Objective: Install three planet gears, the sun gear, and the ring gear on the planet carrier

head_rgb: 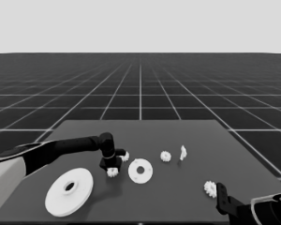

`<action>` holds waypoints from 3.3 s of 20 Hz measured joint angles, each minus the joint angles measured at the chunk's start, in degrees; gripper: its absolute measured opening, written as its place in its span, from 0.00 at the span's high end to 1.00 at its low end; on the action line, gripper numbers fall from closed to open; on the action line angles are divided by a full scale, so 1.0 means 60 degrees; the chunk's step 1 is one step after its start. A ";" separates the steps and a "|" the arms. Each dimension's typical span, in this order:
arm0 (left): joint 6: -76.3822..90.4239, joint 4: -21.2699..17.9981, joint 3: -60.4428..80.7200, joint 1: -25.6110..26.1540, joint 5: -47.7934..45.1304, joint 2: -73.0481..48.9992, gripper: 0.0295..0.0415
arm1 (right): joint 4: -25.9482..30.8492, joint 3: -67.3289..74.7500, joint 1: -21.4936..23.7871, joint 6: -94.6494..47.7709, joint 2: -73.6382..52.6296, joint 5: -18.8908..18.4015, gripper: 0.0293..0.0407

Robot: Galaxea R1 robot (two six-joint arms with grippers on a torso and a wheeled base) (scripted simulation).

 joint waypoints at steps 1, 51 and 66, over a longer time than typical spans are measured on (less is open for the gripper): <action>0.0001 0.0003 -0.0005 0.0005 -0.0003 0.0000 0.86 | 0.0000 0.0000 0.0000 0.0000 0.0000 0.0000 0.19; -0.3532 -0.3632 0.1345 -0.3868 0.1311 0.2419 0.25 | 0.0000 0.0000 0.0000 0.0000 0.0000 0.0000 0.19; 0.1659 -0.2442 -0.3656 -0.2816 0.0733 0.2237 0.25 | 0.0000 0.0000 0.0000 0.0000 0.0000 0.0000 0.19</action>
